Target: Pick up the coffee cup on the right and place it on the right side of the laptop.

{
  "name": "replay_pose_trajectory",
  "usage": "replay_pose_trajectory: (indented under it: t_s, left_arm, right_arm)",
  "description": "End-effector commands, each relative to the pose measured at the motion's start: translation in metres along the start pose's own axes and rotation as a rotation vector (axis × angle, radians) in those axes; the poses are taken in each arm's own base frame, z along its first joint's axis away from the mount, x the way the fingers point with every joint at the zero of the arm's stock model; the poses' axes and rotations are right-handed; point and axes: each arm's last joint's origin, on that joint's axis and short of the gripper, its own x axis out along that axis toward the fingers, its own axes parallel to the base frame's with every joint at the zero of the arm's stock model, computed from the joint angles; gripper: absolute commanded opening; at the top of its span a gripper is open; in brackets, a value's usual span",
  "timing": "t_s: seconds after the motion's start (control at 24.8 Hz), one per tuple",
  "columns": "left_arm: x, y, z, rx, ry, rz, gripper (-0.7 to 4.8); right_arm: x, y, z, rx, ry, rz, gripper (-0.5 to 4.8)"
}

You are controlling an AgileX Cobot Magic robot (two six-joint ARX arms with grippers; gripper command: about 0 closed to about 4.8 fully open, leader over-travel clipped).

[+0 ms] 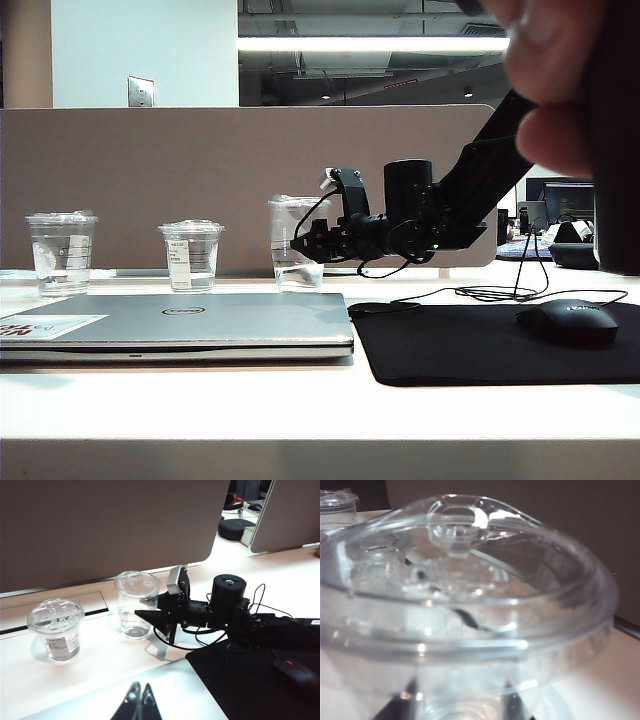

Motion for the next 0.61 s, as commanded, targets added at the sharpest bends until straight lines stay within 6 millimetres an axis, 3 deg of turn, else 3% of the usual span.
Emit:
replay_pose_trajectory:
  t_s: [0.04,0.61]
  left_arm:
    - [-0.001,0.000,0.002,0.008,-0.018,-0.001,-0.06]
    - [-0.001,0.000,0.001,0.006,-0.010,0.000,-0.06]
  right_arm:
    - [0.001,0.000,0.007,-0.019,-0.028,-0.003,2.33]
    - [-0.003,-0.004,0.029,-0.002,-0.093,0.003,2.33]
